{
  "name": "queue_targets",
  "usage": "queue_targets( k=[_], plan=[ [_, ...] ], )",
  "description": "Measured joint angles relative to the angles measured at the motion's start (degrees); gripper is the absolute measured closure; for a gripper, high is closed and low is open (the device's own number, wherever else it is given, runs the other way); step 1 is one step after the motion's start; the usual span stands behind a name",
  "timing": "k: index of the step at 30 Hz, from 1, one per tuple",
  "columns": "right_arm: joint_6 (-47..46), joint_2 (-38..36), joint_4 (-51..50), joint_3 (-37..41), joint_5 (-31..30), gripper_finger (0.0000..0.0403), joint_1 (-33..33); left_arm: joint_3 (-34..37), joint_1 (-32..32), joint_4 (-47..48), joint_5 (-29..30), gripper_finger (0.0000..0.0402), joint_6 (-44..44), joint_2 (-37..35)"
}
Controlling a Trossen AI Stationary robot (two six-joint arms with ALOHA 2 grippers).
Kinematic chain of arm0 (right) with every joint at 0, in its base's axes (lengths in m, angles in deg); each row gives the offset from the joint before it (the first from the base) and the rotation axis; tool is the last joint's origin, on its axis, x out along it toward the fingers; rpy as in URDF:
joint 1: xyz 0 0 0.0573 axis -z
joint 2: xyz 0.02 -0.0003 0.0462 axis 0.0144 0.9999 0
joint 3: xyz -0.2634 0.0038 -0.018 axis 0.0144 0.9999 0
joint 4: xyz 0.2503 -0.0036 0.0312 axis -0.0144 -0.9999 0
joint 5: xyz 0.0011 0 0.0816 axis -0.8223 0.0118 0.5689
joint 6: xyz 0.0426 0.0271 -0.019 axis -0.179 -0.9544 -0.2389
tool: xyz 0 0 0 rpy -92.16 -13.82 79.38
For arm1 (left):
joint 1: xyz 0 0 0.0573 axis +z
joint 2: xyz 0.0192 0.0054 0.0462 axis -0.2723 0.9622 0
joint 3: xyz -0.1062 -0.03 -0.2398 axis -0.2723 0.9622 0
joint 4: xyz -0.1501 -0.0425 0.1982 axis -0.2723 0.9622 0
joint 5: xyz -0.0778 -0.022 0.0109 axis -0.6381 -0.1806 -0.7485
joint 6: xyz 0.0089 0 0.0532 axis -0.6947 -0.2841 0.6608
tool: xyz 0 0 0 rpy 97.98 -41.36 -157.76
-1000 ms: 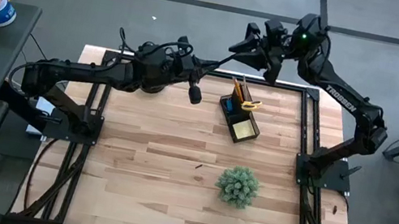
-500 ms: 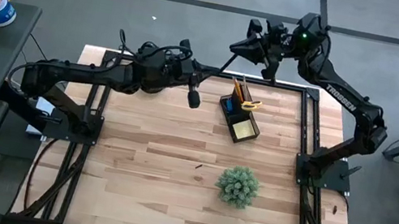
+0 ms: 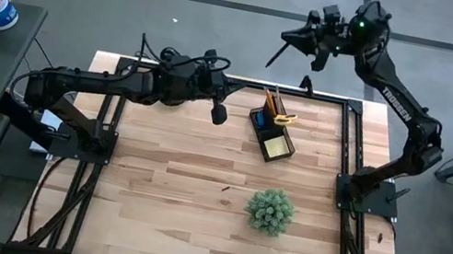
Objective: Pick and place office supplies into organizer
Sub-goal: Put the black pen into the desk organizer
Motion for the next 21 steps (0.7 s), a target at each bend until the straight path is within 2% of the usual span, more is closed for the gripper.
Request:
queue_targets(
  k=[2, 5, 7, 14, 21],
  plan=[
    [6.2, -0.1, -9.0, 0.0, -4.0, 0.0379, 1.2, 0.0, 0.0, -0.2, -0.1, 0.0401, 0.1, 0.0],
    [16.4, 0.2, -23.8, 1.1, -14.4, 0.0379, 1.9, 0.0, 0.0, -0.1, -0.1, 0.0401, 0.1, 0.0],
    [19.9, 0.5, -27.8, 3.0, -20.1, 0.0379, 1.3, 0.0, 0.0, 0.2, -0.1, 0.0401, 0.1, 0.0],
    [20.3, 0.3, -27.3, 12.5, -36.2, 0.0379, -3.3, 0.0, 0.0, 1.2, 0.3, 0.0401, 1.5, 0.0],
    [15.1, 0.3, -23.1, 22.9, -40.5, 0.0379, -6.4, 0.0, 0.0, 2.0, 0.3, 0.0401, 1.5, 0.0]
  ],
)
